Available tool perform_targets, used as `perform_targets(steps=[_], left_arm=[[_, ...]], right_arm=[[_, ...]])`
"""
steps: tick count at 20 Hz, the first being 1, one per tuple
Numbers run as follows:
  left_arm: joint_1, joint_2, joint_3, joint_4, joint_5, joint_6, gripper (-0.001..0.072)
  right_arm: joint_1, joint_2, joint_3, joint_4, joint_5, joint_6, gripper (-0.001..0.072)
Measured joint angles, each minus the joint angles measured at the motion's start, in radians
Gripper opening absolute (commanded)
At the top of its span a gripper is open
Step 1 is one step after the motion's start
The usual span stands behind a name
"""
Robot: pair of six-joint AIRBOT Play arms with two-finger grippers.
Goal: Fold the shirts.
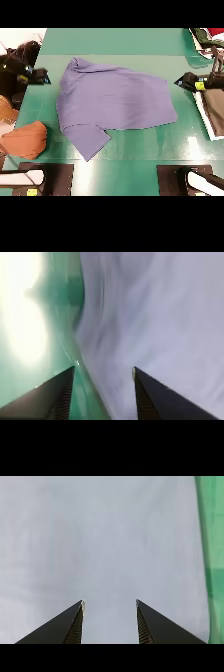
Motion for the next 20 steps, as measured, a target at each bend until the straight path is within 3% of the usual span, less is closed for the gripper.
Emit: perform_targets(steps=[8, 9, 10, 11, 20], left_arm=[[0.011, 0.323, -0.626, -0.053, 0.053, -0.014, 0.0428], [0.011, 0.339, -0.674, -0.057, 0.064, -0.014, 0.0471], [0.012, 0.352, -0.714, -0.070, 0.075, -0.014, 0.0586], [0.011, 0.361, -0.751, -0.090, 0.093, -0.014, 0.0618], [0.010, 0.384, -0.849, -0.217, 0.229, -0.015, 0.0616]], right_arm=[[-0.003, 0.137, -0.119, 0.008, -0.002, -0.006, 0.0383], [-0.003, 0.141, -0.117, 0.009, 0.001, -0.006, 0.0383], [-0.003, 0.144, -0.114, 0.010, 0.006, -0.007, 0.0383], [-0.003, 0.147, -0.111, 0.010, 0.007, -0.007, 0.0383], [-0.003, 0.153, -0.103, 0.011, 0.037, -0.007, 0.0383]])
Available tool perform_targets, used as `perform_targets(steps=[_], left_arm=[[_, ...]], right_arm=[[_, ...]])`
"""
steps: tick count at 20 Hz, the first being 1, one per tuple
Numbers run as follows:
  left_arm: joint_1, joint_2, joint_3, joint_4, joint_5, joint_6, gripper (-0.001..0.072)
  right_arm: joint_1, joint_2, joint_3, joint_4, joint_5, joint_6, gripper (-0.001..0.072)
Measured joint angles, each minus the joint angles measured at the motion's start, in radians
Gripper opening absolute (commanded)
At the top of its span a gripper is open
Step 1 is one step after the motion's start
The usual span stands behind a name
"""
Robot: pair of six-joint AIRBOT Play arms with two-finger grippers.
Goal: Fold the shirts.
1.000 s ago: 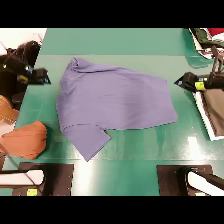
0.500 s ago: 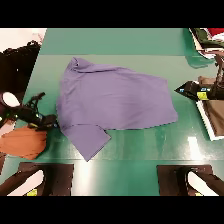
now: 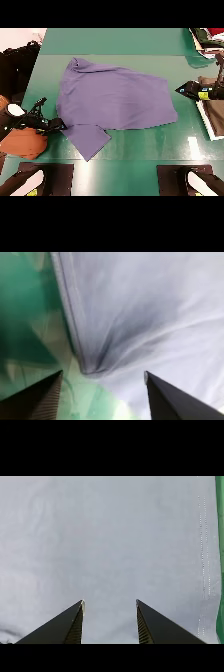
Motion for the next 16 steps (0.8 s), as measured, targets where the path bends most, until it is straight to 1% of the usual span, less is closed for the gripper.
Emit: perform_targets(steps=[3, 4, 5, 6, 7, 11, 14, 16], left_arm=[[-0.035, -0.003, -0.004, -0.022, 0.023, 0.000, 0.0614], [-0.055, -0.004, -0.006, -0.023, 0.034, -0.001, 0.0467], [-0.072, -0.006, -0.008, -0.023, 0.050, -0.002, 0.0205], [-0.086, -0.011, -0.008, -0.015, 0.066, -0.001, 0.0062], [-0.093, -0.009, -0.002, -0.016, 0.072, 0.000, 0.0023], [-0.111, -0.003, 0.050, -0.014, 0.074, 0.000, 0.0023], [-0.115, 0.000, 0.117, -0.013, 0.053, 0.001, 0.0022], [-0.117, 0.001, 0.156, -0.014, 0.043, 0.002, 0.0023]], right_arm=[[0.000, 0.000, 0.000, 0.000, 0.003, 0.000, 0.0383], [0.000, 0.000, 0.000, 0.000, 0.004, 0.000, 0.0383], [0.000, 0.000, 0.000, 0.000, 0.005, 0.000, 0.0383], [0.000, 0.000, 0.000, 0.000, 0.006, 0.001, 0.0383], [-0.003, 0.000, 0.000, 0.000, 0.009, 0.001, 0.0382], [-0.048, 0.010, -0.031, -0.008, 0.052, 0.001, 0.0383], [-0.132, 0.040, -0.134, -0.011, 0.086, 0.001, 0.0391], [-0.195, 0.054, -0.223, -0.012, 0.105, 0.001, 0.0533]])
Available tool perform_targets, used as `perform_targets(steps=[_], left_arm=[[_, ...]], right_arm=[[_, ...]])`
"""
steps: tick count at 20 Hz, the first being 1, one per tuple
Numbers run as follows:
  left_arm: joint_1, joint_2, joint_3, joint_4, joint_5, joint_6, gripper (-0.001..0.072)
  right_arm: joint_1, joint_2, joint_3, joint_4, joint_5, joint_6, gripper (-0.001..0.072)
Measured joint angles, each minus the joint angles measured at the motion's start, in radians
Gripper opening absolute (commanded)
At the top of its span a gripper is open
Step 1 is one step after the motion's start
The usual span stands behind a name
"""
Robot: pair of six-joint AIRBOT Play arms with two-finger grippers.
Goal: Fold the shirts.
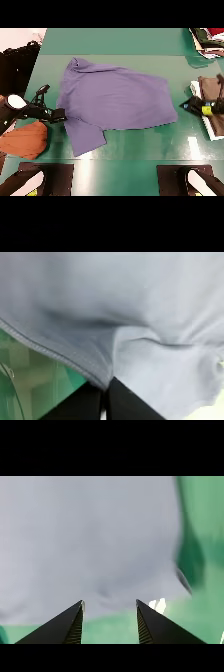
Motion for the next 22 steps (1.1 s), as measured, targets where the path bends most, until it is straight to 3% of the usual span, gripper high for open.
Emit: perform_targets(steps=[5, 8, 10, 11, 14, 18, 22], left_arm=[[0.000, 0.000, 0.039, -0.006, -0.003, 0.004, 0.0023], [0.000, 0.000, 0.045, -0.007, -0.006, 0.005, 0.0023], [0.000, 0.000, 0.047, -0.007, -0.006, 0.006, 0.0023], [0.000, 0.000, 0.047, -0.007, -0.006, 0.006, 0.0023], [0.000, 0.000, 0.048, -0.006, -0.006, 0.006, 0.0022], [0.000, 0.010, 0.086, 0.004, -0.016, 0.006, 0.0021], [0.000, 0.092, 0.259, 0.043, -0.026, 0.003, 0.0022]], right_arm=[[-0.075, -0.060, -0.166, 0.013, -0.012, -0.012, 0.0526], [-0.042, -0.132, -0.183, 0.046, -0.077, -0.026, 0.0441], [-0.003, -0.181, -0.163, 0.066, -0.126, -0.031, 0.0440], [0.019, -0.204, -0.147, 0.077, -0.145, -0.034, 0.0392], [0.077, -0.262, -0.096, 0.075, -0.201, -0.038, 0.0015], [0.128, -0.265, -0.032, 0.077, -0.218, -0.042, 0.0013], [0.129, -0.139, 0.089, 0.079, -0.224, -0.052, 0.0013]])
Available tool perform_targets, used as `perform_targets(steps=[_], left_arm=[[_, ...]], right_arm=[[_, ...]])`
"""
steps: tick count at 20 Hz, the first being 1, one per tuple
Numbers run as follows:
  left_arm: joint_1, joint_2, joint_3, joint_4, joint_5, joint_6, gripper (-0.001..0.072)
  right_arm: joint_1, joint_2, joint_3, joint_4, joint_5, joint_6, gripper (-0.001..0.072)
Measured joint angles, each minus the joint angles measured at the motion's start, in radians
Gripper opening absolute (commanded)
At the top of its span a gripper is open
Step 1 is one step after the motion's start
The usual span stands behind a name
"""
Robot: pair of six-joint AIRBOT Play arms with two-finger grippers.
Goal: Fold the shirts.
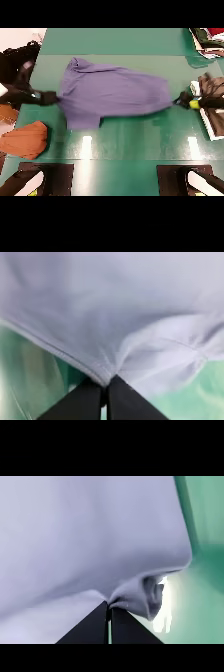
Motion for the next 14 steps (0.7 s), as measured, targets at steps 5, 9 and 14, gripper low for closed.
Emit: perform_targets(steps=[5, 9, 14], left_arm=[[0.000, 0.104, 0.436, 0.030, -0.003, -0.003, 0.0022], [-0.001, 0.128, 0.828, 0.037, 0.018, -0.005, 0.0021], [-0.001, 0.135, 1.111, 0.035, 0.071, -0.005, 0.0021]], right_arm=[[-0.051, 0.204, 0.280, 0.004, -0.026, -0.009, 0.0014], [-0.115, 0.332, 0.512, 0.005, -0.045, -0.021, 0.0013], [-0.249, 0.416, 0.746, 0.004, -0.006, -0.040, 0.0013]])
